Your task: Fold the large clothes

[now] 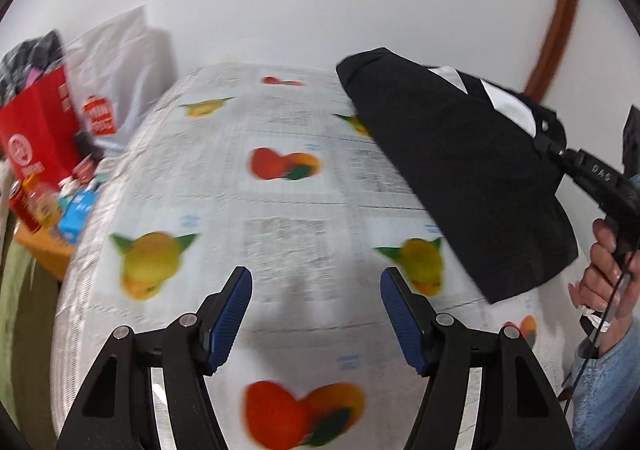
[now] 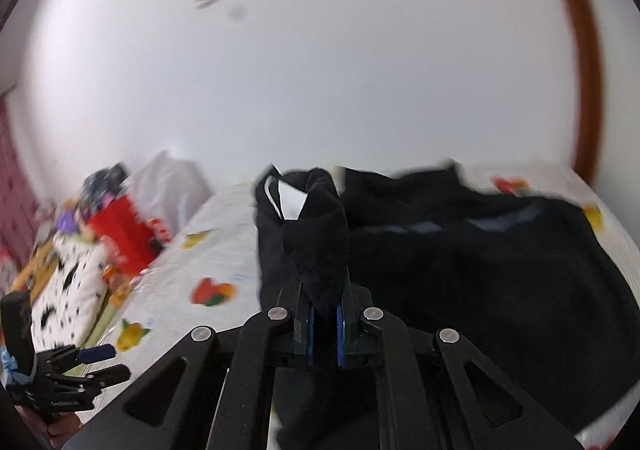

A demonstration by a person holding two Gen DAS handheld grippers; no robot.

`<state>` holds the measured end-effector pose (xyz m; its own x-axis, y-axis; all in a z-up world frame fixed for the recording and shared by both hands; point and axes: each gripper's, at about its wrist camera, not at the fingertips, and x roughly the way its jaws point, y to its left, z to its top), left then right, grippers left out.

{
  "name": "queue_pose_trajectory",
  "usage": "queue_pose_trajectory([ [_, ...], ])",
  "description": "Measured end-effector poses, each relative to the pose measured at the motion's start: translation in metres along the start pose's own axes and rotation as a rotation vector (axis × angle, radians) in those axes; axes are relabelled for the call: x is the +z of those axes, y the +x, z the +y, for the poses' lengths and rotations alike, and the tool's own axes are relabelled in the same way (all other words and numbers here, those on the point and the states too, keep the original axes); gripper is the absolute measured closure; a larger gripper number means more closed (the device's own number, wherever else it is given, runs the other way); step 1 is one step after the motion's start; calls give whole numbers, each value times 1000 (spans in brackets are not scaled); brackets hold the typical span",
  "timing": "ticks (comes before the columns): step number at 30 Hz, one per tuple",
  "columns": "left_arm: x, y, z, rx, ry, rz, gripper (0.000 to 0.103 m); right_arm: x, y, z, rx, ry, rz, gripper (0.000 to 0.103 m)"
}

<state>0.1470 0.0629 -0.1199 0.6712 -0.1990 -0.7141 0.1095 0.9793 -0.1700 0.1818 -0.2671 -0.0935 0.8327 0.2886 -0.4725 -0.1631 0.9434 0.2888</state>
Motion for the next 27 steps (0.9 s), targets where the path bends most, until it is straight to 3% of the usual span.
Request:
queue_pose_trajectory([
  [6, -3, 15, -45, -39, 76, 26, 39, -29, -5, -61, -105, 77, 60, 95],
  [10, -9, 29, -73, -67, 114, 58, 39, -51, -3, -85, -129, 98, 124, 91],
  [18, -19, 51, -126, -120, 198, 96, 39, -66, -33, -111, -225, -4, 125, 71],
  [23, -23, 66, -150, -143, 223, 126, 39, -84, -34, -137, -353, -82, 198, 70],
  [27, -25, 74, -163, -157, 220, 127, 44, -98, -34, -159, -385, -76, 239, 70],
])
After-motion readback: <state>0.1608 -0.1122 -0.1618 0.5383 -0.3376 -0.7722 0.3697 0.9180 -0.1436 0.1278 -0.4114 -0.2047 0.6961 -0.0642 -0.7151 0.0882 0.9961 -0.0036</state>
